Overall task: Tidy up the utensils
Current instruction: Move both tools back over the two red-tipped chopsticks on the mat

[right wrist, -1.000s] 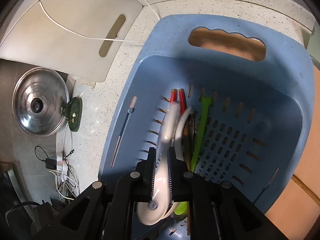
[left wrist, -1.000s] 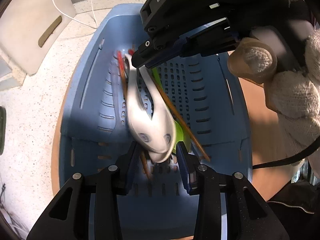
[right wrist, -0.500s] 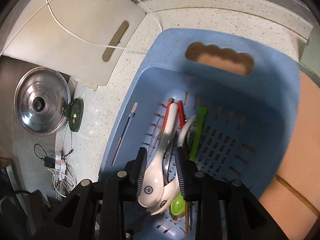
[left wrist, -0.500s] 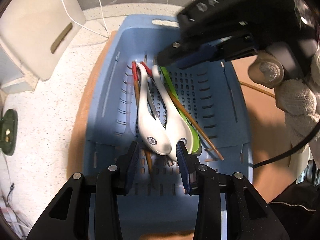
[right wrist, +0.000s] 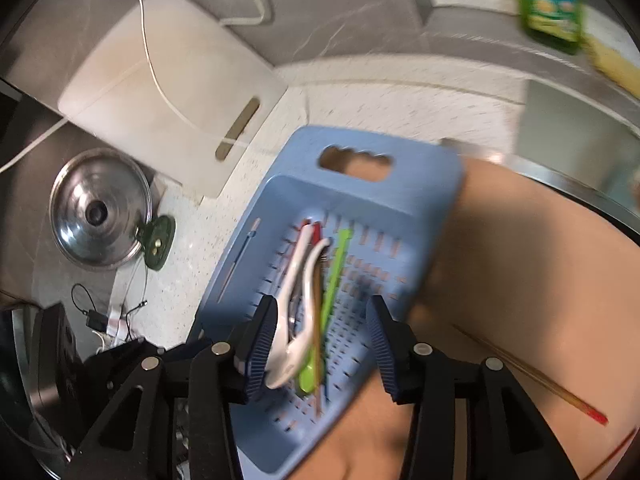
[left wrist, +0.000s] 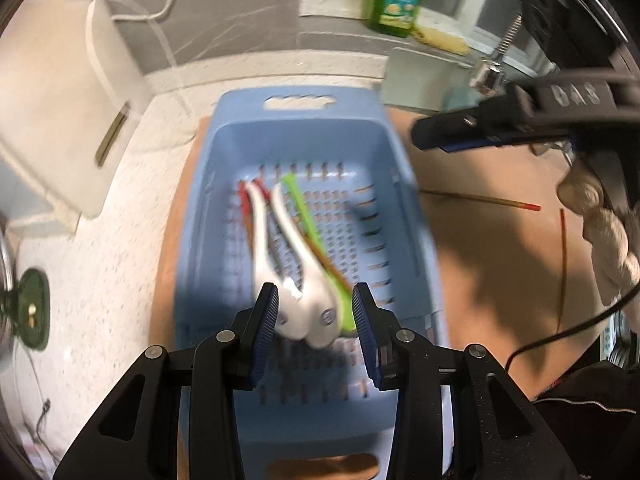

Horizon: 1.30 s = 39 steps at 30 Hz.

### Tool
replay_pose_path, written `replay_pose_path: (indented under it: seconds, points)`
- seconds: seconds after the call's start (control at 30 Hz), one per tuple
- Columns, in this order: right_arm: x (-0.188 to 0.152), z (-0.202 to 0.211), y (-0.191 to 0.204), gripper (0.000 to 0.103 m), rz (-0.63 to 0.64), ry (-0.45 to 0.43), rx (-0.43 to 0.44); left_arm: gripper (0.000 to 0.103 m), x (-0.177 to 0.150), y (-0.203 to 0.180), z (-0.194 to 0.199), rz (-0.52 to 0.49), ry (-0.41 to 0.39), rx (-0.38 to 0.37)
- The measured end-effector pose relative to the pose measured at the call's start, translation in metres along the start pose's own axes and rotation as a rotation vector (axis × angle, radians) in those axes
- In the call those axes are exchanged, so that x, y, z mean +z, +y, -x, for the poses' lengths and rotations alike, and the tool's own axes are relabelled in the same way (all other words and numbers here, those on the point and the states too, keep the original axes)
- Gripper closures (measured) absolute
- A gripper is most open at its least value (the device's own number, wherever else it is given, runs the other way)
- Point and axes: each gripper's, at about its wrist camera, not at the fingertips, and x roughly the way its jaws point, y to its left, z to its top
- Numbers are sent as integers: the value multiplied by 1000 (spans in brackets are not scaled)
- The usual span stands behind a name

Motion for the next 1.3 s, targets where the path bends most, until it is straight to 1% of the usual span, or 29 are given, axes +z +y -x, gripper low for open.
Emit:
replay_pose_path:
  seconds: [0.17, 0.33, 0.47, 0.57, 0.6, 0.7, 0.87, 0.97, 1.07, 1.2, 1.3]
  points:
    - [-35, 40, -42, 56, -84, -64, -12, 66, 16, -30, -9, -88, -7, -45]
    - [-74, 81, -95, 53, -239, -149, -59, 66, 33, -65, -18, -183, -2, -92]
    - [-100, 110, -133, 53, -367, -210, -96, 66, 48, -97, -33, -277, 20, -137]
    - [-122, 126, -159, 53, -454, -239, -124, 62, 58, -117, -42, -335, 40, -171]
    - [-129, 130, -167, 53, -478, -241, -134, 62, 62, -125, -48, -355, 53, -193]
    - [-153, 138, -190, 53, -560, -238, -146, 62, 72, -141, -62, -398, 85, -225]
    - [-182, 146, -217, 53, -669, -233, -129, 62, 87, -161, -85, -446, 141, -270]
    - [-195, 150, -227, 53, -713, -239, -124, 62, 96, -169, -100, -467, 178, -280]
    - [-206, 152, -234, 53, -749, -246, -115, 62, 101, -172, -113, -493, 216, -265]
    - [-214, 150, -239, 53, -783, -246, -97, 62, 103, -178, -127, -545, 256, -252]
    - [-215, 147, -240, 53, -791, -237, -93, 62, 104, -175, -136, -546, 287, -250]
